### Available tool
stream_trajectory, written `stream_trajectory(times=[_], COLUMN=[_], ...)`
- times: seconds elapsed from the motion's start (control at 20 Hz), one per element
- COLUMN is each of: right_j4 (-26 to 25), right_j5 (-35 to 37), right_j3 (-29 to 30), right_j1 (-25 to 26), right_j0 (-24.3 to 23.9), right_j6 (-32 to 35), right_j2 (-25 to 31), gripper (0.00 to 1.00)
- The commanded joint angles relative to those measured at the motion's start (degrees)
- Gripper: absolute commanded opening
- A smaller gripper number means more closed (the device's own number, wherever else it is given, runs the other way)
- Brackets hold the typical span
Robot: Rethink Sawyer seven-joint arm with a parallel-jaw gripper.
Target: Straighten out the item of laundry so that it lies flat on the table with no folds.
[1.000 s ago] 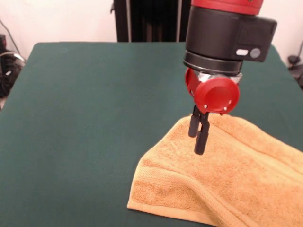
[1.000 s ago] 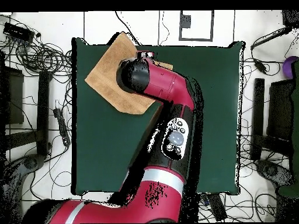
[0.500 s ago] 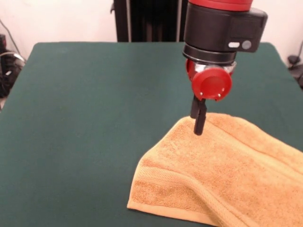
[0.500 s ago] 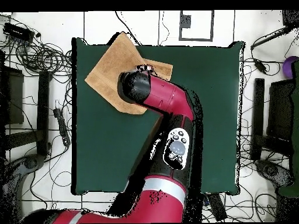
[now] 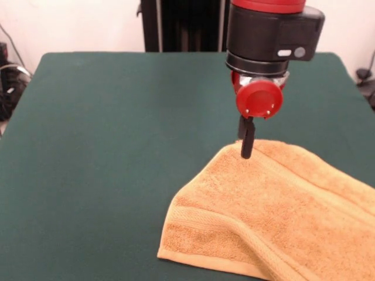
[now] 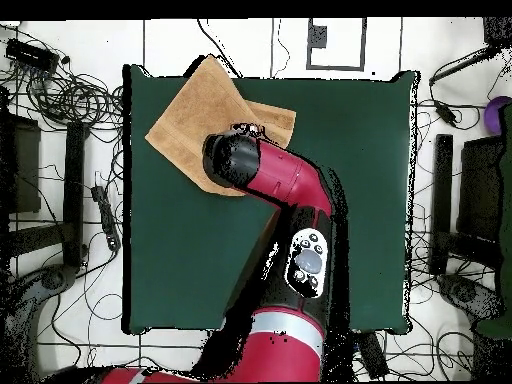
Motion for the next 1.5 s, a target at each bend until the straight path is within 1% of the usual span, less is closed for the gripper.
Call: stream_trajectory(times=[0.05, 0.45, 0.75, 0.9, 1.0, 1.15, 1.3, 1.5], right_j4=[0.3, -1.5, -2.8, -2.4, 0.7, 3.4, 3.6, 2.6], right_j5=[-6.7, -15.7, -23.4, -25.5, -24.1, -17.6, -13.3, -10.3], right_j3=[10.6, 12.9, 12.4, 12.5, 11.6, 12.1, 12.5, 13.7], right_j1=[2.8, 4.8, 8.2, 9.4, 10.3, 9.1, 7.3, 4.4], right_j0=[-1.6, -3.4, -4.8, -5.2, -1.8, 1.4, 2.6, 2.6], right_j6=[2.4, 3.2, 4.2, 5.0, 7.5, 9.2, 9.1, 7.9], right_j2=[10.9, 14.8, 17.5, 18.4, 14.4, 10.5, 8.4, 7.4], gripper=[1.0, 1.0, 1.0, 1.0, 1.0, 1.0, 1.0, 1.0])
